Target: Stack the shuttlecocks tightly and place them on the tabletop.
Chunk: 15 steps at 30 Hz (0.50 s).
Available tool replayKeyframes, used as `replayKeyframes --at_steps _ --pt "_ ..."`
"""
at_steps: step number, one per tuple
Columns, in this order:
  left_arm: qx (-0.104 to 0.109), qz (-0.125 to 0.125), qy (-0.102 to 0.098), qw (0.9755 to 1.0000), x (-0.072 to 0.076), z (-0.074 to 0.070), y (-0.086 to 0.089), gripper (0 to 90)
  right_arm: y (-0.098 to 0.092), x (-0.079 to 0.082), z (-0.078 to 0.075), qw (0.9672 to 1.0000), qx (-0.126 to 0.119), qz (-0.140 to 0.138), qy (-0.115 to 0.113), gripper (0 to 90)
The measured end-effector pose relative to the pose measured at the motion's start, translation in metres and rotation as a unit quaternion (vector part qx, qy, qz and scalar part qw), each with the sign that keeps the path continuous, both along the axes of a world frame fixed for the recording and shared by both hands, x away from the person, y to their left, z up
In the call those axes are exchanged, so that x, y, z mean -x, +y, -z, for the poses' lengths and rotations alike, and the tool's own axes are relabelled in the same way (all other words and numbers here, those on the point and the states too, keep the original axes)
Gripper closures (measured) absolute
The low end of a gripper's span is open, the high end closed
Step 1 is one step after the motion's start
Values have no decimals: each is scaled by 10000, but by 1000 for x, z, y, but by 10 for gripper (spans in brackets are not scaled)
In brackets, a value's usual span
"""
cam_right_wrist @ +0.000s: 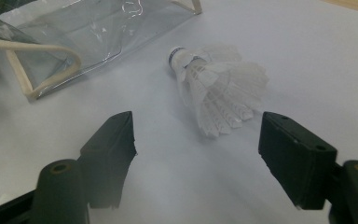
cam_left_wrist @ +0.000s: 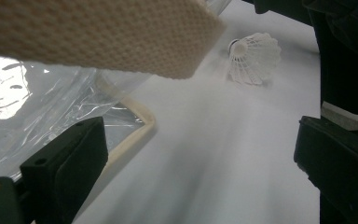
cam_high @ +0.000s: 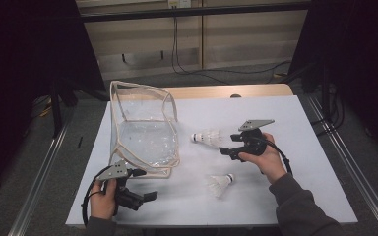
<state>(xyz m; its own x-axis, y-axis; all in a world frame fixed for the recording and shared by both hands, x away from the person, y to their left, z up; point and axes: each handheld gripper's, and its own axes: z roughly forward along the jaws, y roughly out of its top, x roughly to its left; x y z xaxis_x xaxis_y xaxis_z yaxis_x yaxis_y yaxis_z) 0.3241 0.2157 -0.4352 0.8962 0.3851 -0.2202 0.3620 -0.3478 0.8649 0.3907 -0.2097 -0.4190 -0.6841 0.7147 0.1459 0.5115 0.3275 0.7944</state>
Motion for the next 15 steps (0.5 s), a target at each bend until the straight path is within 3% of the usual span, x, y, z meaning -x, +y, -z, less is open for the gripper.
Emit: replayKeyframes --at_steps 15 --pt "9 -6 3 10000 0 0 -1 28 -1 14 0 10000 6 -44 37 156"
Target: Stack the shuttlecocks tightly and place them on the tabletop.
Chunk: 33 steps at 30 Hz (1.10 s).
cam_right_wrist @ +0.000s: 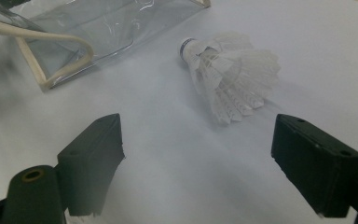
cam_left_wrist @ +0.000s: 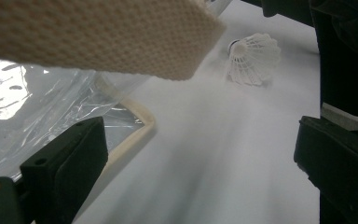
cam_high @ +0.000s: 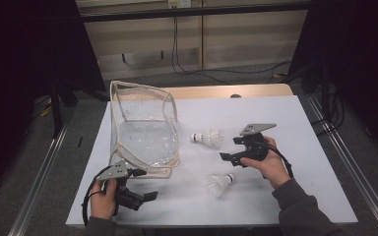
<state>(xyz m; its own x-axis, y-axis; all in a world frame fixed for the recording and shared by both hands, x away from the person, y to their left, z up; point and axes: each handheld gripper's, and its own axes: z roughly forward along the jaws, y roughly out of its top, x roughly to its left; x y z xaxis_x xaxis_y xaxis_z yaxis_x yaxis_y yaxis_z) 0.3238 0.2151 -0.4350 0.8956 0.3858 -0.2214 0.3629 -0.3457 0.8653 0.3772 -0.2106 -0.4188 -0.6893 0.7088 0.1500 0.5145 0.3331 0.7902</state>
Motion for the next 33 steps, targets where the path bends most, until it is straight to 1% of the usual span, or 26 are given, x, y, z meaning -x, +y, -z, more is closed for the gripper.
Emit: replayKeyframes --at_steps 2,10,21,27,33 --pt "-2 4 1 10000 0 0 0 28 -1 1 0 10000 -57 9 10 146" --pt "-20 3 -4 10000 0 0 0 28 -2 7 0 10000 -13 35 -7 135" --pt "-23 1 -6 10000 0 0 0 28 0 15 0 9999 -66 -51 -57 121" --pt "-3 1 -4 10000 0 0 0 28 1 19 0 9999 -115 -108 -29 117" --pt "-5 1 6 10000 0 0 0 28 2 23 0 9998 -112 -160 -52 117"
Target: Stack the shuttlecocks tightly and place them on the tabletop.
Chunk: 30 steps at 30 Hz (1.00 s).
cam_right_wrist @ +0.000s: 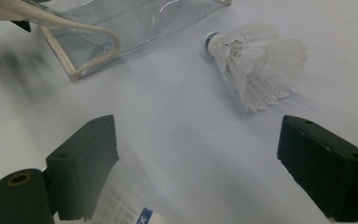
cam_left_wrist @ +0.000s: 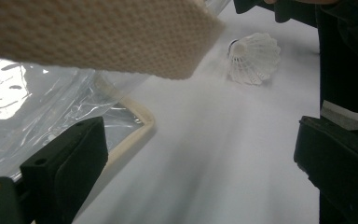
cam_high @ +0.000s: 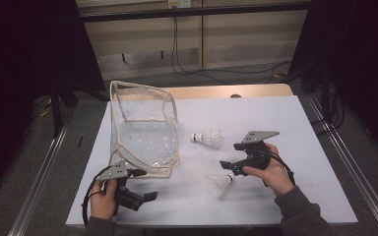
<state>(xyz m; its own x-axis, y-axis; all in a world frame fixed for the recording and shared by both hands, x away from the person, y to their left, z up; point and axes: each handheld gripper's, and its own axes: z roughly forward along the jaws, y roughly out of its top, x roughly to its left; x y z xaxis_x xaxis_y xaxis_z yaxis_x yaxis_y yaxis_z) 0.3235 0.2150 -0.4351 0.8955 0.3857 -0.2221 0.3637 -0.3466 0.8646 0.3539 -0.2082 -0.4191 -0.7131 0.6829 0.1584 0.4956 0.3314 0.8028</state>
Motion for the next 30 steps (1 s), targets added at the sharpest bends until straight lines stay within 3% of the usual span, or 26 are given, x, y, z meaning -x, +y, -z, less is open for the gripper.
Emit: replayKeyframes --at_steps 30 --pt "4 -19 -14 10000 1 -1 1 28 17 11 -5 9996 6 -276 -59 110"
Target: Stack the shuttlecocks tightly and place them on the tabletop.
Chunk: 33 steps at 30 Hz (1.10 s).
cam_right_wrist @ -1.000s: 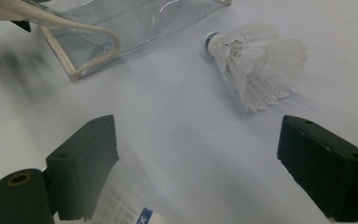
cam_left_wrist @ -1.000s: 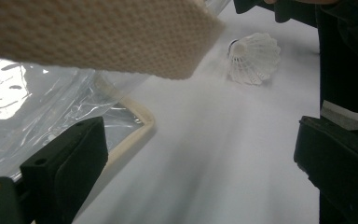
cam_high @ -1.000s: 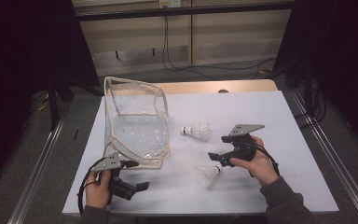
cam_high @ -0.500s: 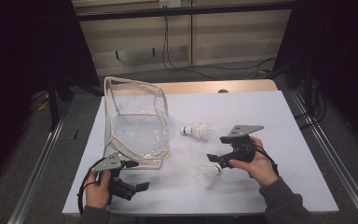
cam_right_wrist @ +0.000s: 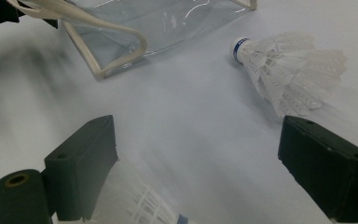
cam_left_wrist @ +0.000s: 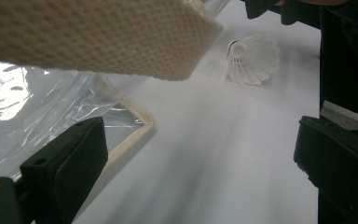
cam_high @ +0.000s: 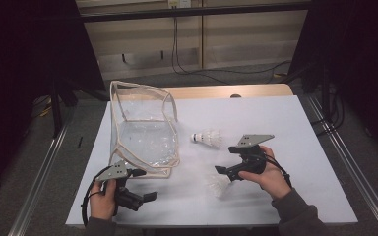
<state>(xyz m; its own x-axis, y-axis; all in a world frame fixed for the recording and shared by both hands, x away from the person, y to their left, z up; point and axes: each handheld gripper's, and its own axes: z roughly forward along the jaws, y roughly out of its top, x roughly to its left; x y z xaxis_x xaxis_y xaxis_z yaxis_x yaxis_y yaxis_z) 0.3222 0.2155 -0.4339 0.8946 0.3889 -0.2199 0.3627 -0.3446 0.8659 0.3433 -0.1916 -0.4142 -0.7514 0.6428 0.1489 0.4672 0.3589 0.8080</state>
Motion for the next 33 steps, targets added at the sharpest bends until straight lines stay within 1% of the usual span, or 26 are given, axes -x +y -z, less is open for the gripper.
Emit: replayKeyframes --at_steps 9,20,33 --pt "-25 20 -2 10000 0 0 0 28 7 2 4 9999 59 -117 45 103" --pt "2 20 0 10000 -1 0 0 28 13 4 9 9997 81 -209 95 98" --pt "-8 21 10 10000 -1 1 0 28 18 6 12 9993 148 -329 93 90"
